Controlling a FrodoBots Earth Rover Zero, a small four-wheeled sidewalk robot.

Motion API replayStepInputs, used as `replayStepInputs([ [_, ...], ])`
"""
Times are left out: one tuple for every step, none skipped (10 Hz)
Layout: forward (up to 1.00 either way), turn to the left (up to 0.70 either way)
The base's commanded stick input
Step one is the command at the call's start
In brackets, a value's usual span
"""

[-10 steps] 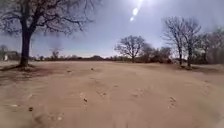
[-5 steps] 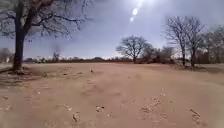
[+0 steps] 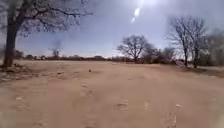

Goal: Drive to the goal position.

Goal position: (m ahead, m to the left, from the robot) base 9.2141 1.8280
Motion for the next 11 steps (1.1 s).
replayStepInputs([
  [1.00, 0.00],
  [1.00, 0.00],
  [1.00, 0.00],
  [1.00, 0.00],
  [1.00, 0.00],
  [1.00, -0.27],
  [1.00, -0.27],
  [1.00, -0.27],
  [1.00, -0.27],
  [1.00, -0.27],
  [1.00, 0.00],
])
